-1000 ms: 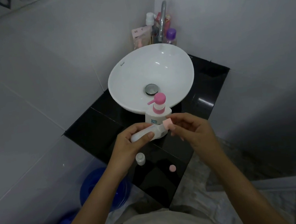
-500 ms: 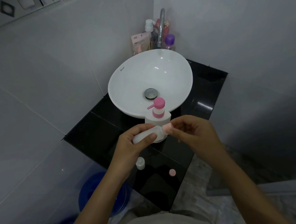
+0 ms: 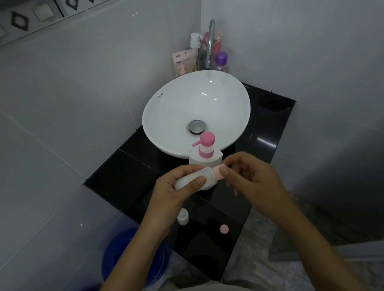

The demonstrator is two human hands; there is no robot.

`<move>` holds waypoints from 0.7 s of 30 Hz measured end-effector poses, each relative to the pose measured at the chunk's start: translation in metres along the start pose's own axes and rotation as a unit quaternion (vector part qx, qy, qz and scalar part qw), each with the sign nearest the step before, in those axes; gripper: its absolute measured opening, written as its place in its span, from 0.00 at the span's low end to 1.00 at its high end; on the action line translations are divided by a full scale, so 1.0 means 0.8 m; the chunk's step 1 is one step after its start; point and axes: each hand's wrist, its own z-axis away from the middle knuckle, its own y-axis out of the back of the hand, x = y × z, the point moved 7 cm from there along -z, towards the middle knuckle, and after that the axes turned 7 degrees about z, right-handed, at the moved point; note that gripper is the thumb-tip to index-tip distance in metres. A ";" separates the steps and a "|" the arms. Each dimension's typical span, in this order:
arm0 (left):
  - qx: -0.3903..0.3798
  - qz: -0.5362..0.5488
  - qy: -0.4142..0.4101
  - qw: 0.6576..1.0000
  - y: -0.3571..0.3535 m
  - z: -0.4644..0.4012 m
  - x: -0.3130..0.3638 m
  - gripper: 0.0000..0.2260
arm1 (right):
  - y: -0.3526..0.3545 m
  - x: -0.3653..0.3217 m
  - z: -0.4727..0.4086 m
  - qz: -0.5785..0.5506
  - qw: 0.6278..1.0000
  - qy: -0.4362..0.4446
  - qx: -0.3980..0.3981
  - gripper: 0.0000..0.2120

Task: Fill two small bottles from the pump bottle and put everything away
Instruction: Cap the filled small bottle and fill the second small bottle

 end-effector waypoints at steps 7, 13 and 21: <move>-0.002 -0.003 0.004 1.000 -0.002 0.004 0.005 0.19 | -0.004 -0.004 0.002 -0.016 1.000 0.001 0.001 0.13; -0.003 0.001 0.007 1.000 0.000 0.008 0.005 0.19 | -0.001 -0.012 0.005 -0.008 0.998 0.040 -0.038 0.08; -0.004 0.009 0.013 1.000 -0.003 0.010 0.003 0.17 | -0.003 -0.015 0.008 -0.041 0.998 0.030 -0.038 0.10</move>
